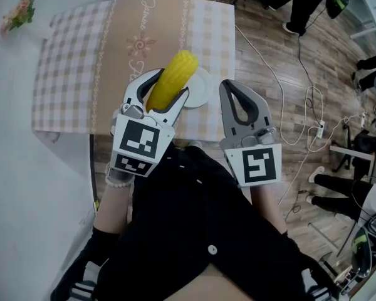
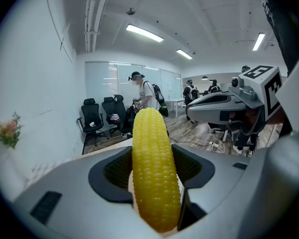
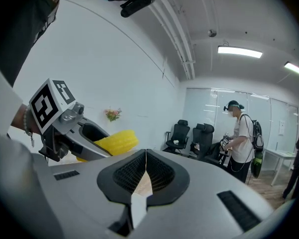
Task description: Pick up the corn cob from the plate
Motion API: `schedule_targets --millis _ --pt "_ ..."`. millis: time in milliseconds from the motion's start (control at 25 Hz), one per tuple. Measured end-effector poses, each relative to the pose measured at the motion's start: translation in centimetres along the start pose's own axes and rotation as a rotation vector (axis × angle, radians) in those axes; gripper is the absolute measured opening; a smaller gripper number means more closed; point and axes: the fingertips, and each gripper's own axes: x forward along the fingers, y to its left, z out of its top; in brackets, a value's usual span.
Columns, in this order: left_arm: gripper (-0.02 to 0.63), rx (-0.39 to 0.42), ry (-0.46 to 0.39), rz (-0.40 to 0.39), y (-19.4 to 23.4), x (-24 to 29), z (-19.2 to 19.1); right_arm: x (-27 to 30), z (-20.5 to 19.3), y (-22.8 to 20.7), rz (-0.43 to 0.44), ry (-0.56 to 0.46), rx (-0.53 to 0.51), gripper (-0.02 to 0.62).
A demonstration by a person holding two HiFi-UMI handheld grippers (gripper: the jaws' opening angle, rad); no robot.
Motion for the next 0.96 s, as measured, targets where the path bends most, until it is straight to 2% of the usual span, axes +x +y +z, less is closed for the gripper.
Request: schedule_targets --millis 960 --pt "0.255 -0.004 0.015 -0.005 0.21 0.43 -0.79 0.35 -0.49 0.23 0.005 0.009 -0.007 0.043"
